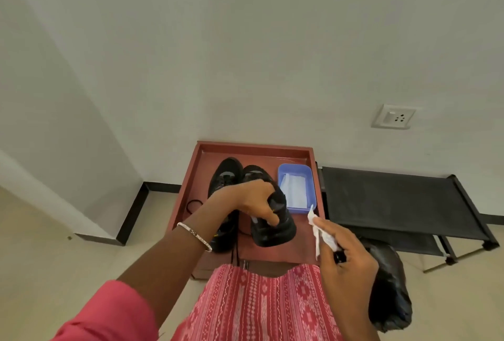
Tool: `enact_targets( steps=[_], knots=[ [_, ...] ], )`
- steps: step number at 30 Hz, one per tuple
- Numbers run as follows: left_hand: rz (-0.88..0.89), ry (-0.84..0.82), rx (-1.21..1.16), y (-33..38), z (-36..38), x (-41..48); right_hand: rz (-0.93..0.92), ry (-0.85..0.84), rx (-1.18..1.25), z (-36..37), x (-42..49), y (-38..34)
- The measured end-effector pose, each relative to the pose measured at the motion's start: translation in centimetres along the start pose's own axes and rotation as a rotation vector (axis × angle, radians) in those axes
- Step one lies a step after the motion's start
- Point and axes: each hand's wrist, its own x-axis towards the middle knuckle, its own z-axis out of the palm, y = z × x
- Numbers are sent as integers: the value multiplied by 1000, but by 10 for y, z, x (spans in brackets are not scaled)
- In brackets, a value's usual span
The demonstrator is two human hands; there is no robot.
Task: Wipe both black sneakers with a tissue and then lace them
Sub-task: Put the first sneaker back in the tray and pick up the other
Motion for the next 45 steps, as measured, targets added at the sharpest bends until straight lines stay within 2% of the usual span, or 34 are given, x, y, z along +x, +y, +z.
enact_targets(
  steps=[4,10,18,22,27,34,39,41,43,45],
  knots=[
    [-25,-4,237,-29,15,20,43,-32,15,16,5,12],
    [-35,119,378,-54,36,32,50,-78,34,31,10,25],
    [-3,380,363,-69,60,39,65,-117,72,49,9,32],
    [-22,492,438,-66,68,38,54,-120,58,55,8,27],
    [-87,436,532,-60,77,50,42,-108,98,60,10,24],
    [-91,311,508,-68,94,66,84,-95,79,59,16,24],
    [-44,349,342,-79,111,64,100,-98,76,65,16,23],
    [-33,430,144,-84,113,58,116,-104,85,69,15,21],
    [-83,659,-192,-82,116,48,131,-106,95,72,14,20],
    [-275,1005,-608,-75,116,34,139,-102,98,75,14,18]
  ],
)
